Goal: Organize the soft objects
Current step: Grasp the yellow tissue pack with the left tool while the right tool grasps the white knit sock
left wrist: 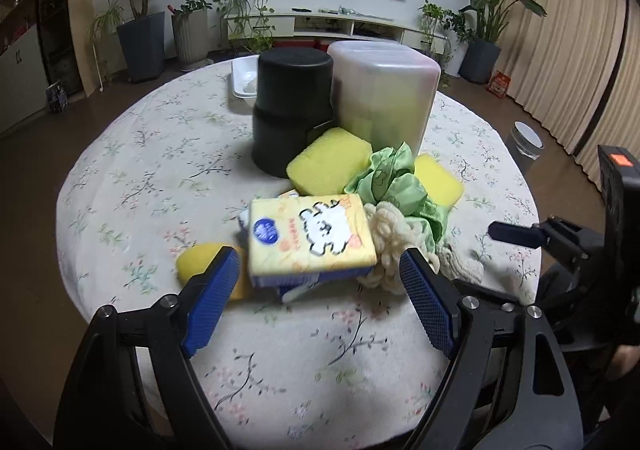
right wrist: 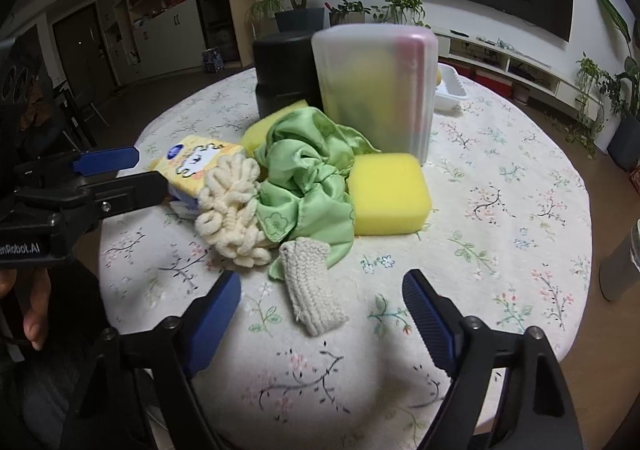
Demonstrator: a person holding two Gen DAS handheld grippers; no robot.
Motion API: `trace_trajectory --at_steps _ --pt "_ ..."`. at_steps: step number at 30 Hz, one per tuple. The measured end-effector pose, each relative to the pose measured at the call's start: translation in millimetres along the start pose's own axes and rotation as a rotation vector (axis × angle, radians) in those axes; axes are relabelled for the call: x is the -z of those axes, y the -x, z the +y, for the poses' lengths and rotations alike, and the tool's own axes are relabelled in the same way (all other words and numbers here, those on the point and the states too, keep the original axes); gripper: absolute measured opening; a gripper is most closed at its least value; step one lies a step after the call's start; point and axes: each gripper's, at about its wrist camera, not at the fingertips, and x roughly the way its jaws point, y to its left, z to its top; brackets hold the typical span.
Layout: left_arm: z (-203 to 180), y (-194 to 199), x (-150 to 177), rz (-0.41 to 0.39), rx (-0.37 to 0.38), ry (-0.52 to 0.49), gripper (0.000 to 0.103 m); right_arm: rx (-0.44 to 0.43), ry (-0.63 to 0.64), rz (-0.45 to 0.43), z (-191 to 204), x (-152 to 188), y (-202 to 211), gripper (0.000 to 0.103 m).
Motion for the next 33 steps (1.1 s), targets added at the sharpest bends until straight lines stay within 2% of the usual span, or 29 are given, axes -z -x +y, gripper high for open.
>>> trace_trajectory --at_steps 3,6,9,11,14,19,33 --pt "-3.1 -13.0 -5.1 0.033 -0.026 -0.012 0.082 0.01 -0.004 0.018 -0.5 -1.2 -12.1 0.078" --pt "-4.0 -23.7 -6.4 0.067 -0.056 -0.017 0.082 0.029 0.02 0.046 0.9 1.1 -24.7 0.065" --pt "4.6 -33.8 -7.3 0.09 -0.053 0.029 0.082 0.039 0.044 0.037 1.6 3.2 -25.3 0.058" --pt "7.8 -36.8 -7.9 0.093 -0.05 0.049 0.082 0.031 0.034 0.029 -0.6 2.3 -23.8 0.048" --pt "3.8 -40.2 -9.2 0.096 -0.072 0.03 0.082 0.032 0.021 0.016 -5.1 1.4 -21.6 0.039" --pt "4.9 -39.1 -7.4 0.074 -0.058 0.056 0.075 0.027 -0.001 -0.001 -13.7 1.8 -21.1 0.028" --pt "16.3 -6.3 2.5 0.012 -0.015 0.123 0.074 -0.025 -0.042 -0.03 -18.0 4.3 -10.4 0.026"
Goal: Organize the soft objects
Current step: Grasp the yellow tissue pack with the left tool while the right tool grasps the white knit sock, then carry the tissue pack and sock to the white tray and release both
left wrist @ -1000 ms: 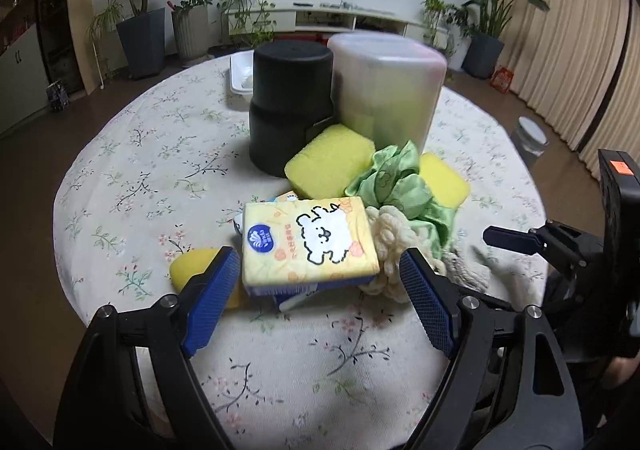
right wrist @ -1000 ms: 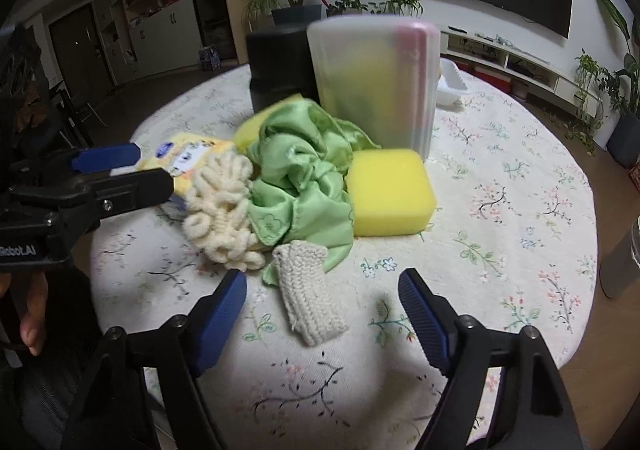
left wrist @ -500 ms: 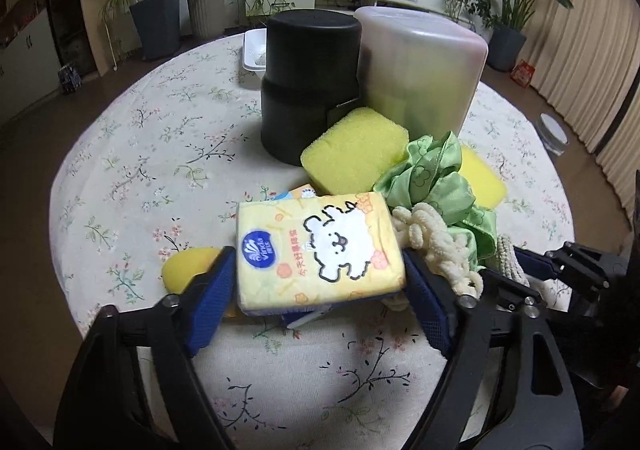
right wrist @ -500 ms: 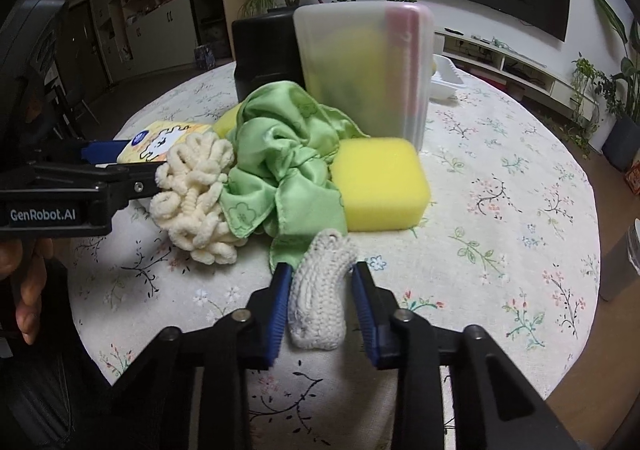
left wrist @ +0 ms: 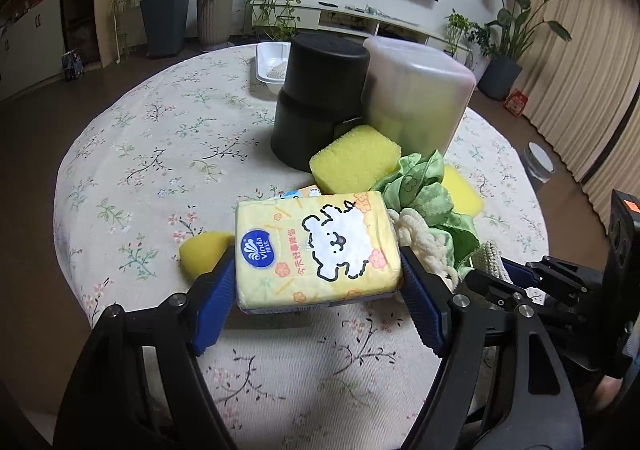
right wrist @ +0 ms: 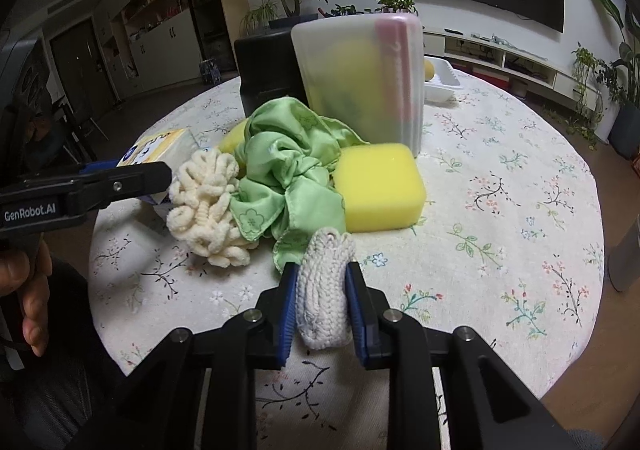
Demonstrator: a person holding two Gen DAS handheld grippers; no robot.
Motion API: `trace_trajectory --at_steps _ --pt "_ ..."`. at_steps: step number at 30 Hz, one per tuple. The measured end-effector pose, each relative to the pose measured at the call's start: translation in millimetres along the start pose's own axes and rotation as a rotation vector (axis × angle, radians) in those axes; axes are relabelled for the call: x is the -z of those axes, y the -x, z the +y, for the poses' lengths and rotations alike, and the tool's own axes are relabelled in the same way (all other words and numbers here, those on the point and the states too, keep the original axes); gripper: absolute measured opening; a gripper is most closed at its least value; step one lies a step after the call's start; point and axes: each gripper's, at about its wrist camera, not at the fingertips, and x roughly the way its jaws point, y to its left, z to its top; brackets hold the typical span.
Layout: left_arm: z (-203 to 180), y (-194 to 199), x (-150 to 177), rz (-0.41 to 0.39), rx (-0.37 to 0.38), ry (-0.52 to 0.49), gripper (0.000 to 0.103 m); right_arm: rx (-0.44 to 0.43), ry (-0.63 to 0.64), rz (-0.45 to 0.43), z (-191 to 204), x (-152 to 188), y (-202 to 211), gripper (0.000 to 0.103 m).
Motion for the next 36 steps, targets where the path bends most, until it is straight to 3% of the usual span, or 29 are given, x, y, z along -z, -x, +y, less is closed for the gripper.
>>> trace_trajectory --at_steps 9,19,26,32,36 --pt "5.6 13.9 9.5 -0.007 0.037 0.02 0.074 -0.034 -0.084 0.054 -7.6 0.7 14.6 0.026" --pt "3.4 21.9 12.7 -0.016 0.069 0.02 0.074 0.013 -0.089 0.047 -14.9 -3.2 41.4 0.026" --pt "0.2 23.6 9.4 0.01 0.099 0.011 0.074 0.021 -0.089 0.089 -21.2 -3.0 40.2 0.026" --pt "1.1 34.5 -8.9 -0.007 0.124 -0.003 0.074 0.024 -0.093 0.092 -35.9 -10.1 48.3 0.026" --pt "11.6 40.8 -42.1 -0.038 0.108 -0.025 0.074 0.036 -0.106 0.064 -58.6 -29.5 58.5 0.026"
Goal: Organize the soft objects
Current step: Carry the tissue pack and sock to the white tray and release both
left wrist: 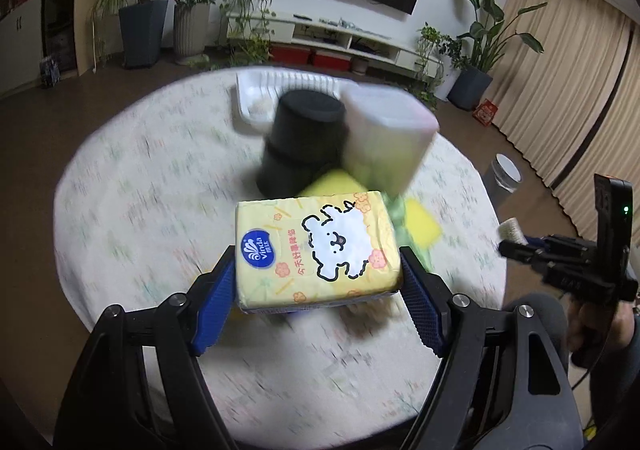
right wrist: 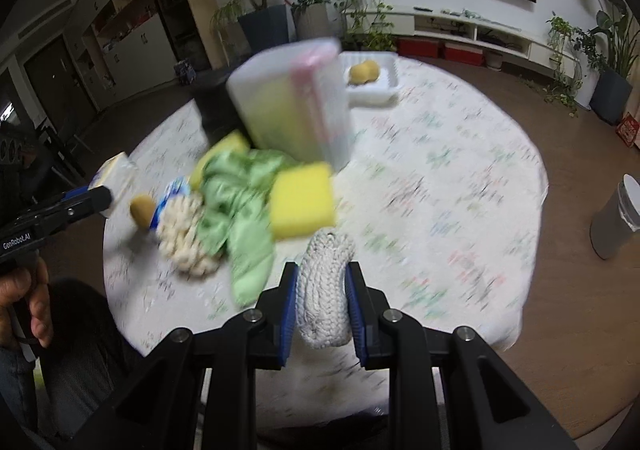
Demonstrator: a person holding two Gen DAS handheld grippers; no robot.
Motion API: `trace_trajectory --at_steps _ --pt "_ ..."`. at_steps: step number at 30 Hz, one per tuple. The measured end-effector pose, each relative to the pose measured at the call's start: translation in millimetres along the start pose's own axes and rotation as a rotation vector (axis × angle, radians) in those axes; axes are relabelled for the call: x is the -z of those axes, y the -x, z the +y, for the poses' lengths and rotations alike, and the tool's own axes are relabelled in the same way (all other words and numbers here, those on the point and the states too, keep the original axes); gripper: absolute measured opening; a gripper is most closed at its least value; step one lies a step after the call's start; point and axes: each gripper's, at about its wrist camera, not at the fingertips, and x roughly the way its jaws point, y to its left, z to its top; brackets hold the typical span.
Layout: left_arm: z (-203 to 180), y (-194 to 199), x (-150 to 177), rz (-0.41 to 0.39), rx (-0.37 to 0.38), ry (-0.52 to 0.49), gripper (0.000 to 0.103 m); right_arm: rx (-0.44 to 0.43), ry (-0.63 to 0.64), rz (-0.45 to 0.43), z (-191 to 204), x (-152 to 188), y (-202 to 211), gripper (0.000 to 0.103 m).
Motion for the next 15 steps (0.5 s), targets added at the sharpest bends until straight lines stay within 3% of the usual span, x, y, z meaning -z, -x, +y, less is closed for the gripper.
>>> trace_trajectory --at_steps 3,8,15 --pt "10.3 0.6 -38.7 -0.031 -0.02 -0.028 0.074 0.029 0.008 -0.034 -19.6 -25.9 6.6 0.026" --pt "23.8 -17.9 -114.0 -0.051 -0.059 -0.106 0.074 0.08 0.078 -0.101 -47.8 -96.2 4.2 0.026" --pt "45.5 -84.7 -215.3 -0.011 -0.055 -0.162 0.074 0.076 0.183 -0.108 -65.9 -206.2 -36.1 0.026"
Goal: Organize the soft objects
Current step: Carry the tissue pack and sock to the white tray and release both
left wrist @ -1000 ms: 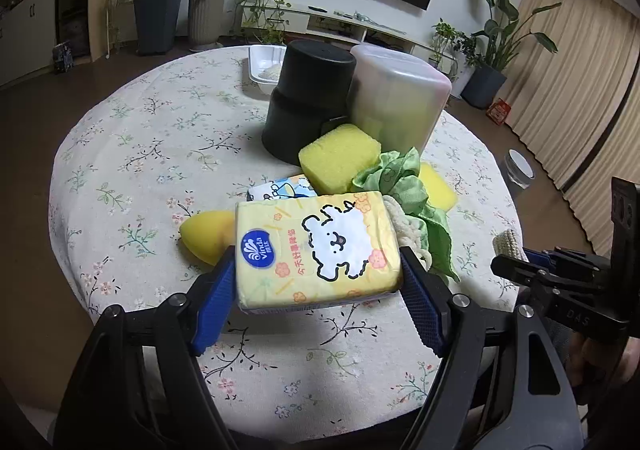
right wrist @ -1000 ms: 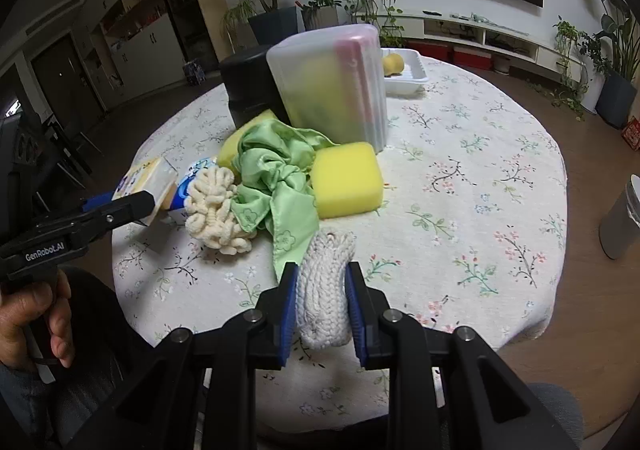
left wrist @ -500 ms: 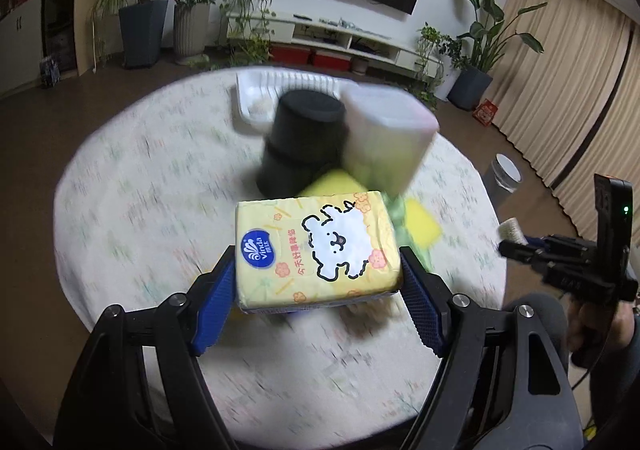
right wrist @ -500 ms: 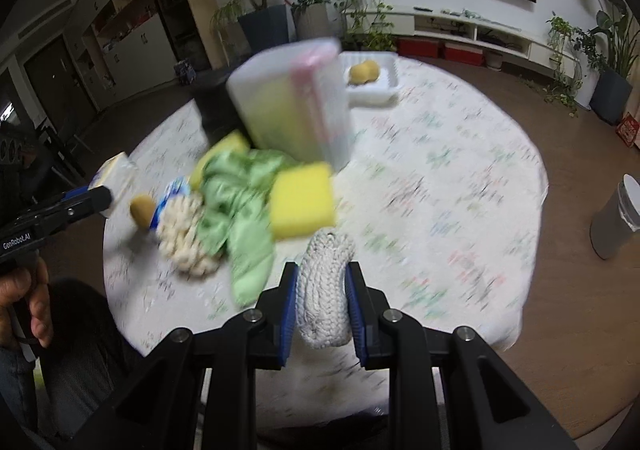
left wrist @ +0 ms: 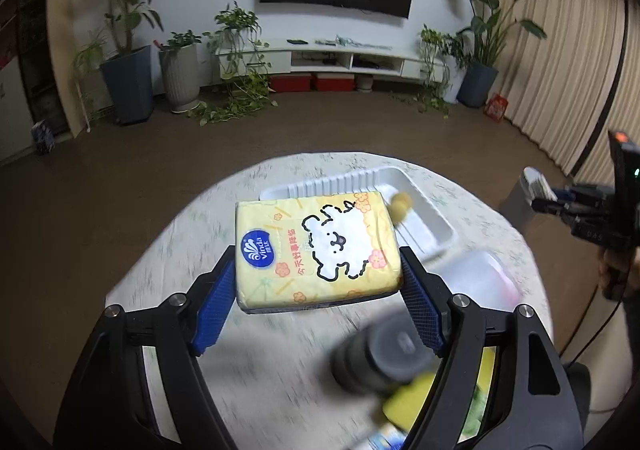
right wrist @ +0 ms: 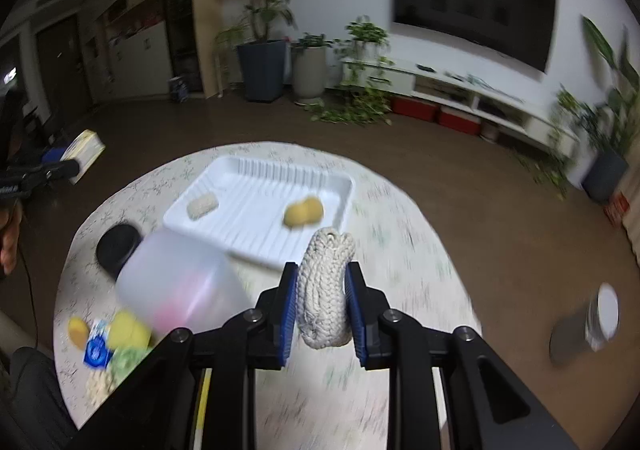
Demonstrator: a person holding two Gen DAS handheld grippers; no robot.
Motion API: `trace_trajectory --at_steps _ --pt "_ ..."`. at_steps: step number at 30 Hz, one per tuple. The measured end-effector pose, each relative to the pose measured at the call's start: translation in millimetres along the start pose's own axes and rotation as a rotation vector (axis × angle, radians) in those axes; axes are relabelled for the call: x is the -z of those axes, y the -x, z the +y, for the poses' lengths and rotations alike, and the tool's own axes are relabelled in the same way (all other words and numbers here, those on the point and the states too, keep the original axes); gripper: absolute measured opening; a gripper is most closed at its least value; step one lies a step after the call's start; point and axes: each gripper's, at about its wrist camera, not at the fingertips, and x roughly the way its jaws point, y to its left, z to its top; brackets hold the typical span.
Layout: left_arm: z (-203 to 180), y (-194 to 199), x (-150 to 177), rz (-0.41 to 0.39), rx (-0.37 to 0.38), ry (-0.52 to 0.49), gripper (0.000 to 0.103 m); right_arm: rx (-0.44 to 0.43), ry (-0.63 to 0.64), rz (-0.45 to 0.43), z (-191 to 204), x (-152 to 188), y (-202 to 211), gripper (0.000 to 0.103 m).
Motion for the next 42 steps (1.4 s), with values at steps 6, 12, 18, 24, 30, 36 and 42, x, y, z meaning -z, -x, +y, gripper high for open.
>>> trace_trajectory --at_steps 6,12,18,24,30,36,42 --pt "5.3 -82.3 -36.8 0.097 0.064 -0.05 0.075 -0.027 0.127 0.044 8.5 -67.4 -63.8 0.026" --pt "3.6 -158.0 -35.5 0.225 0.052 -0.101 0.075 -0.123 0.23 0.152 31.3 -96.8 -144.2 0.026" --pt "3.0 -211.2 -25.1 0.308 0.069 -0.109 0.075 -0.162 0.307 0.24 52.3 -97.3 -209.8 0.026" --pt "-5.4 -238.2 -13.6 0.341 0.054 -0.162 0.075 -0.169 0.333 0.3 59.9 -90.5 -254.0 0.026" --pt "-7.4 -250.4 -4.0 0.373 0.02 -0.182 0.076 -0.155 0.372 0.338 63.6 -77.3 -273.5 0.027" --pt "-2.5 -243.7 -8.2 0.354 0.02 -0.152 0.076 -0.141 0.359 0.334 62.2 -73.0 -270.8 0.057" --pt "13.0 -217.9 -19.4 0.266 0.06 -0.054 0.094 -0.143 0.335 0.247 58.2 -81.8 -241.9 0.081"
